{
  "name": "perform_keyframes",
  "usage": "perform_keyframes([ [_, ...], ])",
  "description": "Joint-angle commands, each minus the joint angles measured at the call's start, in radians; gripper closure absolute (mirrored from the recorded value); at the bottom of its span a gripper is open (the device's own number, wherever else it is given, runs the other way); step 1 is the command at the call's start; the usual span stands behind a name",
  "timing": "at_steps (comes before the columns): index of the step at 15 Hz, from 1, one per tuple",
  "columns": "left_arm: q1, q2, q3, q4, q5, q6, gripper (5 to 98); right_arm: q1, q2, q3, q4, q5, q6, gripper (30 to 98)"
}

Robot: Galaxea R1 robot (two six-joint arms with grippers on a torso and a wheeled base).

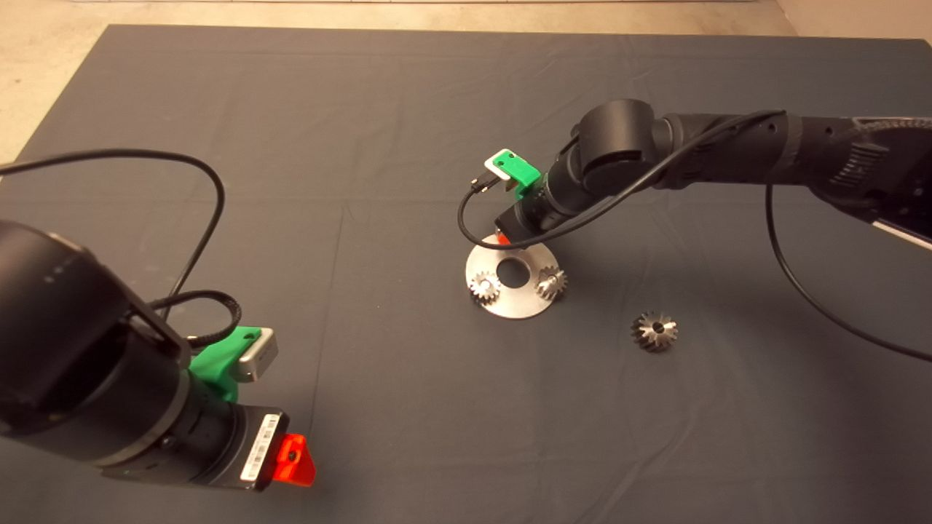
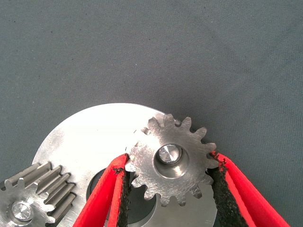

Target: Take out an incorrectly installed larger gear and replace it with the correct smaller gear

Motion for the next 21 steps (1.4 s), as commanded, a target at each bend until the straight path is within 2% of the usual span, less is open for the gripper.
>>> perform_keyframes([
  [1,-0.006,-0.002,0.012,-0.003,0.006,0.001,6.1,0.020,0.002,0.005,-0.008,0.004,-0.002,89.5],
  [9,-0.006,-0.002,0.012,-0.002,0.006,0.001,6.1,0.021,0.003,0.005,-0.008,0.003,-0.003,89.2],
  [16,-0.006,-0.002,0.013,-0.003,0.008,0.001,6.1,0.021,0.001,0.007,-0.008,0.001,-0.008,85.2],
  [18,-0.006,-0.002,0.013,-0.002,0.008,0.001,6.1,0.025,-0.006,0.013,-0.005,0.000,-0.008,81.0],
  [20,-0.006,-0.002,0.013,-0.003,0.008,0.001,6.1,0.032,-0.012,0.018,-0.001,-0.007,-0.008,80.6],
  [21,-0.006,-0.002,0.013,-0.003,0.008,0.001,6.1,0.034,-0.018,0.035,-0.002,-0.015,-0.008,77.3],
])
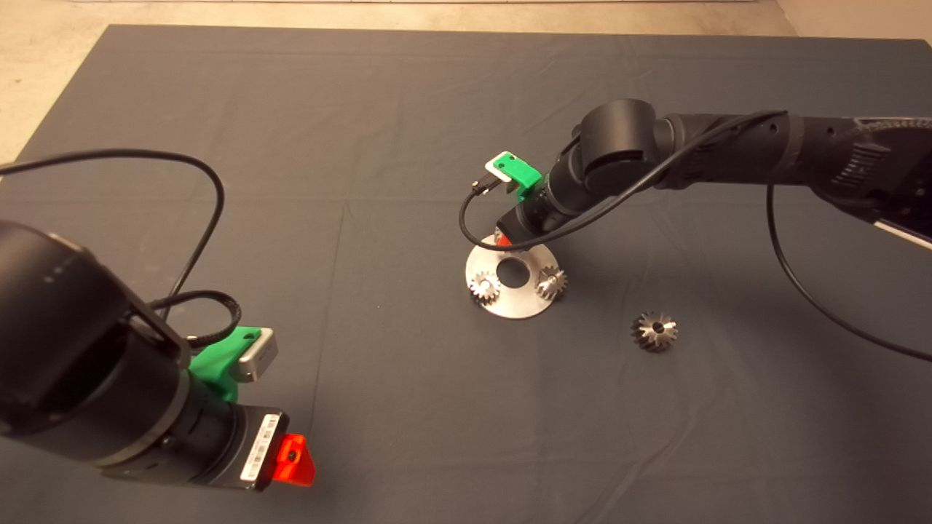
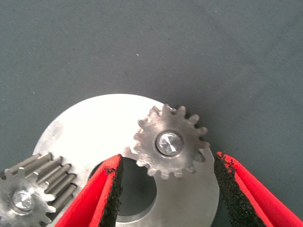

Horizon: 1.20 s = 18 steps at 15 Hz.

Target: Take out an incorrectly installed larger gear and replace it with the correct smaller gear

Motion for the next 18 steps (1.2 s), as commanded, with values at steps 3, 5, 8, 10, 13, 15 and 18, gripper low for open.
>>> perform_keyframes([
  [3,-0.006,-0.002,0.013,-0.004,0.007,0.000,6.1,0.047,-0.062,0.089,-0.001,-0.037,-0.004,75.4],
  [5,-0.006,-0.002,0.013,-0.004,0.005,0.000,6.1,0.081,-0.119,0.148,0.011,-0.037,-0.001,71.4],
  [8,-0.006,-0.005,0.012,-0.004,0.010,0.000,6.1,0.148,-0.214,0.224,0.094,-0.037,0.010,66.3],
  [10,-0.006,-0.003,0.013,-0.004,0.033,0.000,6.1,0.178,-0.278,0.281,0.165,-0.040,0.023,64.9],
  [13,-0.006,0.006,0.012,-0.004,0.033,0.000,6.1,0.224,-0.366,0.350,0.326,-0.106,0.136,60.8],
  [15,-0.006,0.004,0.013,-0.006,0.033,0.001,6.1,0.260,-0.431,0.419,0.414,-0.180,0.250,60.4],
  [18,-0.007,0.006,0.010,-0.007,0.035,0.004,6.1,0.270,-0.494,0.656,0.489,-0.222,0.471,56.5],
])
